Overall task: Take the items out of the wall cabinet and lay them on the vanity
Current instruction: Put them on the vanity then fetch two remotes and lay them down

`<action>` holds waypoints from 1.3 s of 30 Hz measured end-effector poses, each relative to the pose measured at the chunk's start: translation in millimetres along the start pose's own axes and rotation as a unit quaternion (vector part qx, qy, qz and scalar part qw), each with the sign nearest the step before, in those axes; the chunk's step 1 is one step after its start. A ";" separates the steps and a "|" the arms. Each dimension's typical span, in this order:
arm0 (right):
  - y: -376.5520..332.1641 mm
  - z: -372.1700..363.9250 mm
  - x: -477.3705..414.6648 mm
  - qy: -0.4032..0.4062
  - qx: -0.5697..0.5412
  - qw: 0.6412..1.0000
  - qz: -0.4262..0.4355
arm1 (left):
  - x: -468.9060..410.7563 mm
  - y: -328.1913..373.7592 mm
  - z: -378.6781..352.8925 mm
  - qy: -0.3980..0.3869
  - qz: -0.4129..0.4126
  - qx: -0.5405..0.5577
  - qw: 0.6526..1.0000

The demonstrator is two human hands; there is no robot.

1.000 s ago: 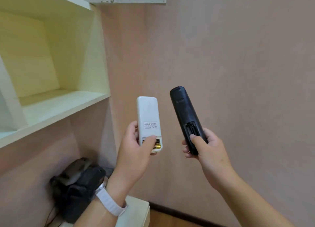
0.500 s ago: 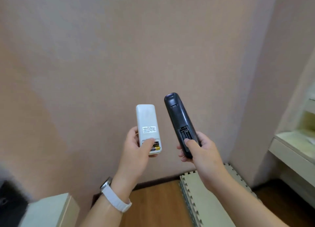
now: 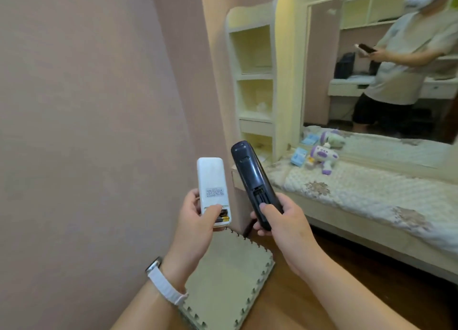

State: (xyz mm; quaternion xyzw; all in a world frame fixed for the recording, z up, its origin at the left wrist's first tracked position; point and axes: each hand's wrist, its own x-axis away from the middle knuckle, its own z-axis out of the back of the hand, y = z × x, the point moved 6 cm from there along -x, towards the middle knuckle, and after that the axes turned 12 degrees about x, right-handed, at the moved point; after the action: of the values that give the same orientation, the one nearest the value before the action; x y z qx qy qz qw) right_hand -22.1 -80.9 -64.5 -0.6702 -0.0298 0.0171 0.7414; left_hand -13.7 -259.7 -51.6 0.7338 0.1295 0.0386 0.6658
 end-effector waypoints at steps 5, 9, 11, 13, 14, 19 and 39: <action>16.4 38.4 -40.2 0.074 0.031 0.996 -0.029 | -63.1 -36.4 -44.2 -0.060 0.034 0.030 0.997; 33.1 56.3 -81.2 0.134 0.058 0.988 -0.057 | -117.3 -68.9 -74.8 -0.121 0.060 0.043 0.990; 38.6 61.9 -102.1 0.163 0.064 0.981 -0.080 | -144.8 -82.0 -87.1 -0.147 0.077 0.048 0.985; 43.3 66.5 -123.1 0.193 0.071 0.973 -0.101 | -171.8 -95.2 -98.2 -0.172 0.094 0.057 0.979; 45.5 69.0 -132.9 0.210 0.078 0.969 -0.109 | -184.7 -102.3 -104.2 -0.186 0.102 0.061 0.975; 61.1 83.3 -169.9 0.267 0.100 0.950 -0.125 | -236.1 -142.6 -140.0 -0.236 0.146 0.082 0.957; 162.1 305.0 -297.7 0.292 0.044 0.933 -0.205 | -320.6 -234.7 -358.6 -0.270 0.205 -0.013 0.941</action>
State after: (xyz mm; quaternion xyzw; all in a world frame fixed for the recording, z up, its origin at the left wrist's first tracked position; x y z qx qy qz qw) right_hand -337.2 218.8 -201.6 -0.5920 0.0521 -0.3304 0.7332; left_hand -437.3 28.5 -206.6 0.7183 -0.2094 -0.0234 0.6631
